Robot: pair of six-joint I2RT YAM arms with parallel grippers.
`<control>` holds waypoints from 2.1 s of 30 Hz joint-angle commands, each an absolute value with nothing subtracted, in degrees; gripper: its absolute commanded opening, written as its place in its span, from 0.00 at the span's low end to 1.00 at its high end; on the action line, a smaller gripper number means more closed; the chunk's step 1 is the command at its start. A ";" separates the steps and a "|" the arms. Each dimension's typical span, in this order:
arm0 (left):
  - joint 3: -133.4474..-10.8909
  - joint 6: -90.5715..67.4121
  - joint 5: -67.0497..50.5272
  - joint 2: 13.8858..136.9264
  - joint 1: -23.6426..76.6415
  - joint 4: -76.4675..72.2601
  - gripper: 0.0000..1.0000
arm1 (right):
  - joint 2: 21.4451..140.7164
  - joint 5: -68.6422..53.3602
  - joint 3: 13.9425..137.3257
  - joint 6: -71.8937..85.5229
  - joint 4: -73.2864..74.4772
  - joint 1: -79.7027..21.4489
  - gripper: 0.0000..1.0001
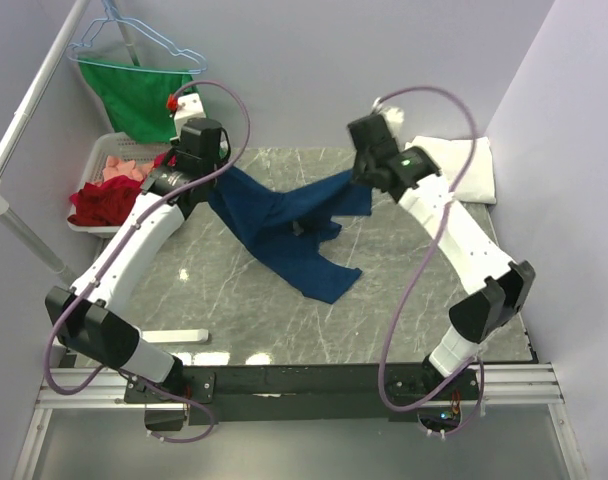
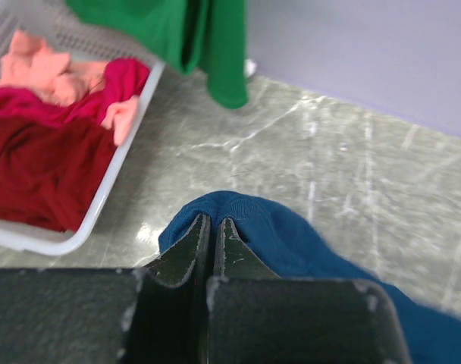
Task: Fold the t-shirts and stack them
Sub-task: Flatten the tshirt out
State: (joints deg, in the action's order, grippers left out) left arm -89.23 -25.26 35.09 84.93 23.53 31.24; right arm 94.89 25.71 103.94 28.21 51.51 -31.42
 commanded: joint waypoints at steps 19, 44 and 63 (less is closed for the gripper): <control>-93.08 -14.24 7.41 68.65 23.29 24.44 0.05 | 77.97 49.66 116.82 17.85 36.67 -24.70 0.00; -98.72 -11.86 -23.05 66.35 23.29 31.30 0.06 | 66.43 47.64 111.00 6.15 14.42 -24.52 0.00; -62.50 -25.04 9.83 70.58 23.47 29.09 0.01 | 123.28 8.91 132.18 32.69 29.88 -13.53 0.00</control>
State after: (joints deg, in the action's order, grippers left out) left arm -64.20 -21.47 0.23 73.34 23.55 29.61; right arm 122.04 20.05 122.41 28.47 29.28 -13.80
